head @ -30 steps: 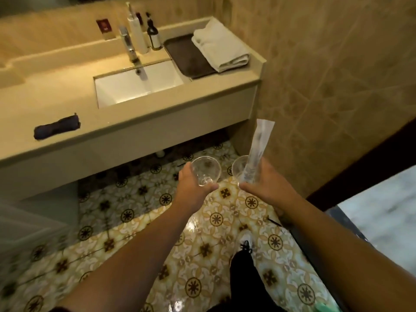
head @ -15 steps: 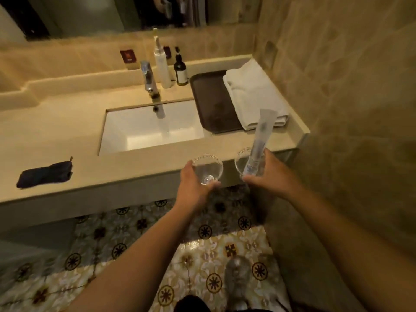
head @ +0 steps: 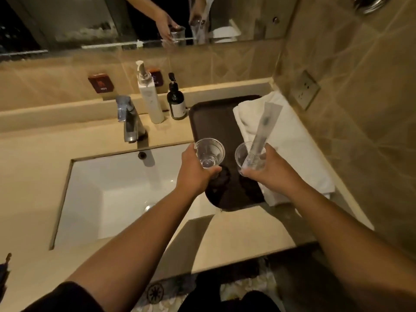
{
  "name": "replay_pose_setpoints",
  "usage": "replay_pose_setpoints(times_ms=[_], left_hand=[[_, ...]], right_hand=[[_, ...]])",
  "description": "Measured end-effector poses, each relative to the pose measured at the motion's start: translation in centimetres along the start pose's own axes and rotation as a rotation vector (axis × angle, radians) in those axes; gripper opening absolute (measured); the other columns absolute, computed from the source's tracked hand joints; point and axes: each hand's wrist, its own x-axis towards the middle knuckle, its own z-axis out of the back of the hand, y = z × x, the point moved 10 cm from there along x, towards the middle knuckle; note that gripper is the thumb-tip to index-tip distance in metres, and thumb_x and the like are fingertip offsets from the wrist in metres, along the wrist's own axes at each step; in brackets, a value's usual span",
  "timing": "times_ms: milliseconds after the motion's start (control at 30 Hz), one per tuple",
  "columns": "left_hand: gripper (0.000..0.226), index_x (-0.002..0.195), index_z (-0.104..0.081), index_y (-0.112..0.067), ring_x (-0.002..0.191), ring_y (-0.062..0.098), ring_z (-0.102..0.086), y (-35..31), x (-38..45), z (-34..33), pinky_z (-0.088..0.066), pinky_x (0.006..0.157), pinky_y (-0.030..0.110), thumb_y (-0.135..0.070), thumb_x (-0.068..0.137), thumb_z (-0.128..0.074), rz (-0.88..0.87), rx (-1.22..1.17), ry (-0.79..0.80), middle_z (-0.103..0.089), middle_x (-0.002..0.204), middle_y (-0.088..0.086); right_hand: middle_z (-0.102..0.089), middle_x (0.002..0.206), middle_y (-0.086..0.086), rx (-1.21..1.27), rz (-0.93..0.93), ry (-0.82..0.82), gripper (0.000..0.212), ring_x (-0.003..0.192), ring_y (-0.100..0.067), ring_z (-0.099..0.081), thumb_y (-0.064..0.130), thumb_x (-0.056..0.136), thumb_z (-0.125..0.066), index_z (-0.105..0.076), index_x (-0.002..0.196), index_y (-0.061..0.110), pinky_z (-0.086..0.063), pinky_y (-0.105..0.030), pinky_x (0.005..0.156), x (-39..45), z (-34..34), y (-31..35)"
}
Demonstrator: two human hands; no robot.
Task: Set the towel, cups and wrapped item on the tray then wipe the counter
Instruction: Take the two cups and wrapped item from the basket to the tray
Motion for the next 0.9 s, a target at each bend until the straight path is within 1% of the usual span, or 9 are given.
replay_pose_setpoints(times_ms=[100,200,267,300,400,500,600,700,900], left_hand=[[0.095,0.141,-0.031,-0.026,0.119,0.019,-0.051,-0.8,5.0,-0.2,-0.046,0.09,0.029,-0.038,0.066,-0.088,0.023,0.019,-0.011,-0.042,0.143,0.001],[0.095,0.142,-0.032,-0.022,0.125,0.022,-0.05,-1.2,9.1,-0.9,-0.047,0.098,0.037,-0.035,0.067,-0.088,0.038,0.028,-0.016,-0.041,0.145,0.003],[0.092,0.141,-0.034,-0.021,0.125,0.021,-0.049,-1.1,11.5,-1.3,-0.043,0.099,0.033,-0.032,0.068,-0.089,0.044,0.012,-0.029,-0.042,0.144,0.003],[0.089,0.139,-0.036,-0.021,0.124,0.018,-0.049,-1.0,12.4,-1.4,-0.04,0.097,0.03,-0.03,0.068,-0.089,0.047,0.004,-0.041,-0.043,0.143,0.003],[0.085,0.136,-0.038,-0.024,0.113,0.009,-0.046,-0.3,14.6,-1.8,-0.036,0.091,0.026,-0.028,0.068,-0.089,0.073,-0.007,-0.062,-0.045,0.139,0.001],[0.086,0.137,-0.037,-0.025,0.119,0.014,-0.048,0.7,16.1,-2.1,-0.038,0.093,0.027,-0.027,0.069,-0.088,0.109,-0.023,-0.071,-0.044,0.14,0.002],[0.087,0.138,-0.037,-0.026,0.125,0.019,-0.049,1.1,17.2,-2.3,-0.039,0.096,0.029,-0.026,0.068,-0.089,0.122,-0.046,-0.079,-0.043,0.142,0.001],[0.088,0.138,-0.037,-0.025,0.126,0.02,-0.049,1.2,17.9,-2.6,-0.038,0.095,0.028,-0.027,0.068,-0.089,0.129,-0.034,-0.077,-0.045,0.142,0.001],[0.089,0.14,-0.035,-0.026,0.127,0.021,-0.048,1.4,18.2,-2.9,-0.037,0.094,0.027,-0.027,0.069,-0.088,0.133,-0.011,-0.062,-0.042,0.143,0.001]], right_hand=[[-0.054,0.128,0.004,-0.003,0.005,0.015,0.087,0.11,-0.016,-0.06,0.054,0.07,-0.079,-0.034,0.14,0.027,-0.051,-0.034,0.083,5.8,0.4,1.5],[-0.055,0.126,0.0,-0.036,0.031,0.026,0.079,0.108,-0.017,-0.06,0.052,0.07,-0.078,-0.039,0.133,0.025,-0.054,-0.042,0.088,11.0,0.5,2.3],[-0.052,0.13,-0.003,-0.069,0.044,0.046,0.078,0.112,-0.021,-0.059,0.051,0.072,-0.078,-0.038,0.134,0.025,-0.053,-0.044,0.091,14.0,0.1,2.5],[-0.051,0.132,-0.004,-0.084,0.054,0.062,0.078,0.114,-0.022,-0.059,0.05,0.074,-0.078,-0.037,0.136,0.025,-0.052,-0.043,0.093,15.4,-0.2,2.6],[-0.051,0.134,-0.007,-0.118,0.074,0.112,0.079,0.118,-0.024,-0.057,0.045,0.077,-0.079,-0.034,0.139,0.022,-0.051,-0.041,0.096,18.7,-0.9,2.5],[-0.052,0.132,-0.006,-0.139,0.086,0.144,0.079,0.118,-0.024,-0.057,0.044,0.078,-0.079,-0.034,0.139,0.023,-0.052,-0.041,0.097,20.8,-1.5,2.0],[-0.052,0.129,-0.004,-0.155,0.1,0.13,0.075,0.113,-0.022,-0.059,0.046,0.078,-0.078,-0.035,0.136,0.025,-0.051,-0.031,0.087,22.2,-1.6,1.8],[-0.051,0.129,-0.003,-0.141,0.115,0.142,0.076,0.114,-0.021,-0.058,0.047,0.079,-0.078,-0.033,0.137,0.027,-0.048,-0.027,0.084,23.1,-1.8,1.7],[-0.04,0.146,-0.005,-0.084,0.085,0.212,0.095,0.13,-0.023,-0.048,0.049,0.08,-0.076,-0.018,0.151,0.025,-0.045,-0.034,0.099,23.5,-1.9,1.2]])
